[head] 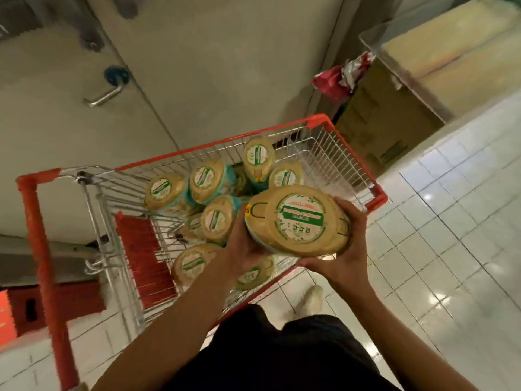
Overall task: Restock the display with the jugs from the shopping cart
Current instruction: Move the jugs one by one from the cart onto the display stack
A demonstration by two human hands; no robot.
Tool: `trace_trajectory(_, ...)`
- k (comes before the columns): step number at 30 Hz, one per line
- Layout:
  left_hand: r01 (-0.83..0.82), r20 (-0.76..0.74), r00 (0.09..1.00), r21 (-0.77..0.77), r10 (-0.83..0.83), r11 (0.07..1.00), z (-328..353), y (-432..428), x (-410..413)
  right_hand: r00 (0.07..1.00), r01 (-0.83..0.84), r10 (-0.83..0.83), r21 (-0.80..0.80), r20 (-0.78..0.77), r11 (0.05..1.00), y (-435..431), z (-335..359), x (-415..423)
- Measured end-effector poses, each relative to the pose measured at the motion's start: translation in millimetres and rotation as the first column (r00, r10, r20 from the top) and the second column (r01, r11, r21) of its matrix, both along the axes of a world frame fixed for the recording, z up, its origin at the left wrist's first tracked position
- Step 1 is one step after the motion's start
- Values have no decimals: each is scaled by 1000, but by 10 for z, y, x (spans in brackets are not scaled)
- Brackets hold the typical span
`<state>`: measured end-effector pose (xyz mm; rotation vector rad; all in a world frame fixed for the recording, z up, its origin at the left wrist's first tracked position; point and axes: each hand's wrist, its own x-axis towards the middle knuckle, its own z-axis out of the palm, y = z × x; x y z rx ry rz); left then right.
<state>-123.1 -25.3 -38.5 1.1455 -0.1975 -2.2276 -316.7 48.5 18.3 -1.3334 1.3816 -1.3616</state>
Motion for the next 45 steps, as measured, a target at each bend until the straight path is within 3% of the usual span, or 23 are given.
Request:
trace_trajectory(5, 151, -28, 988, -20, -151, 988, -36, 119, -1092, 987, 134, -136, 30, 83, 991, 416, -15, -983)
trace_trajectory(21, 477, -97, 870, -84, -483, 875, -71, -27, -4386, 934, 357, -356, -6, 31, 934, 798, 62, -4025)
trace_trajectory(27, 518, -41, 853, -56, -520, 854, -216, -594, -5550, 916, 401, -401, 44, -16, 915, 410, -39, -5135)
trace_trajectory(34, 551, -82, 831, -19, -551, 834, -123, -1381, -7011, 913, 405, -408, 133, -7, 905, -361, 59, -6587)
trace_trajectory(45, 549, -39, 827, -161, -561, 820, 160, -2571, -9133, 918, 397, -397, 42, -7, 917, -1503, 271, -8663)
